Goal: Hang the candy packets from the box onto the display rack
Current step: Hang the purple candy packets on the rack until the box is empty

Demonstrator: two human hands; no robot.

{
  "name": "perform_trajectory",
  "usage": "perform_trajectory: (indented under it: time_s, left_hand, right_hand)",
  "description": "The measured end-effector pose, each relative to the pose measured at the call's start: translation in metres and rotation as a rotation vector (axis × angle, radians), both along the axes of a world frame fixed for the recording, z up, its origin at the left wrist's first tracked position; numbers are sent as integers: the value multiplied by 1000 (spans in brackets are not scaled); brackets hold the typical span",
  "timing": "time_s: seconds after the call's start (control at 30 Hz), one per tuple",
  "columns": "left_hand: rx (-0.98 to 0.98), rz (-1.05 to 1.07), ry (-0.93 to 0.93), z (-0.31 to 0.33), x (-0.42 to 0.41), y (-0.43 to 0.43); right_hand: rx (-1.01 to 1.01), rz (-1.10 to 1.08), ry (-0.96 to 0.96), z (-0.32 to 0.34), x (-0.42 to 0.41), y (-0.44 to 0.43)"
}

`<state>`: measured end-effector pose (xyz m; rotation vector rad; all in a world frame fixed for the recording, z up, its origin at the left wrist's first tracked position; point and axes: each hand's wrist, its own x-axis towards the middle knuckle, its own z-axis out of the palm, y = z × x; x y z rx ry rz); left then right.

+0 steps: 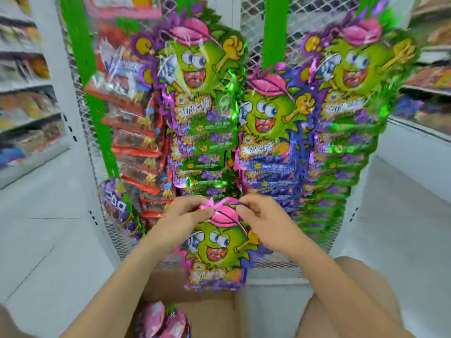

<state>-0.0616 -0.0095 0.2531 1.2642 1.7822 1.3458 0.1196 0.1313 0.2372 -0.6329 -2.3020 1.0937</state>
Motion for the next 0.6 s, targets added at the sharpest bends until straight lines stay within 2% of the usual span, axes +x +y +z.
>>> perform_trajectory:
  time_s: [0.07,0.17,0.23,0.33,0.47,0.6]
  left_hand:
    - [128,6,132,30,8,14]
    - [318,69,348,79,21,38]
    - [421,137,429,118,29,56]
    - [512,158,522,172,38,87]
    - [509,154,574,230,46,122]
    - [374,158,428,261,52,150]
  right_hand:
    - [41,-74,74,32,8,9]
    - [248,-236,224,87,20,25]
    - [377,-342,298,127,26,36]
    - [549,-484,310,180,28,57]
    - [656,-592,353,234,14,81]
    - [634,-650,359,263,-1,102]
